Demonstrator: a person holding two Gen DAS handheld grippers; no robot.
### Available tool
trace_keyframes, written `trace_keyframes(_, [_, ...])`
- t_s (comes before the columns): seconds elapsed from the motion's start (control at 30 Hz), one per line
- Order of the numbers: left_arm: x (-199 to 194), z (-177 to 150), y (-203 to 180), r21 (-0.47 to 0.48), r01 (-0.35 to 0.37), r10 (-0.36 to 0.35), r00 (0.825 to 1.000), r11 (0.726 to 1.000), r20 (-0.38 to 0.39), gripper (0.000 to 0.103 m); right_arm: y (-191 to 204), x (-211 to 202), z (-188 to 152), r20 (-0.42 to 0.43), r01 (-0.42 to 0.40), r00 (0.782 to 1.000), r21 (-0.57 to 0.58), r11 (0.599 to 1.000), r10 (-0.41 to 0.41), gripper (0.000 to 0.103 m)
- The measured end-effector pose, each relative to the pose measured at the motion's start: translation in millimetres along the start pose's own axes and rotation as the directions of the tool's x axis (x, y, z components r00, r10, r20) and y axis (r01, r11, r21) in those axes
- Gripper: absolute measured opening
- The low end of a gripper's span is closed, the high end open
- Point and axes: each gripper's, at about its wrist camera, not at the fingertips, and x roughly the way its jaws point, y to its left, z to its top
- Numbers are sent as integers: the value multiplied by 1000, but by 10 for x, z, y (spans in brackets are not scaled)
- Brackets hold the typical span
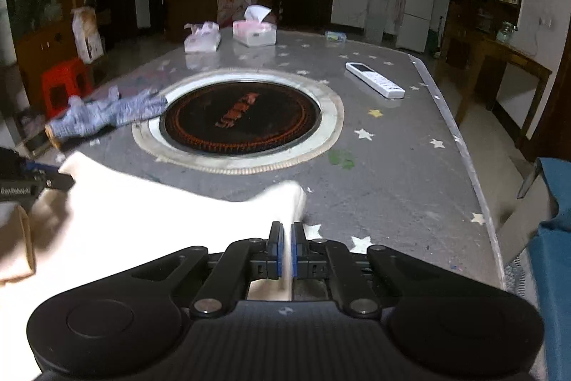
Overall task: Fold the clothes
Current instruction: 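Lift and shake the sweatshirt out flat with both grippers, then release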
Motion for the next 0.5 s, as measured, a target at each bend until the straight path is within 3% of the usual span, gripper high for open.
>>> trace_keyframes(0.1, [-164, -48, 5, 6, 17, -17, 1000, 1000, 22, 18, 91, -163, -48, 1, -55, 998, -49, 997, 55, 9])
trace_keyframes(0.2, [-418, -163, -89, 36, 82, -83, 996, 996, 43, 18, 266, -425, -197, -36, -165, 986, -105, 981, 162, 9])
trace_keyframes(0.37, [-843, -577, -335, 118, 218, -222, 975, 969, 22, 18, 657, -805, -530, -126, -336, 940, -199, 921, 316, 10])
trace_keyframes(0.5, [-1139, -948, -506, 178, 297, -301, 954, 938, -6, 18, 971, -1083, -800, -167, -409, 912, -279, 869, 375, 10])
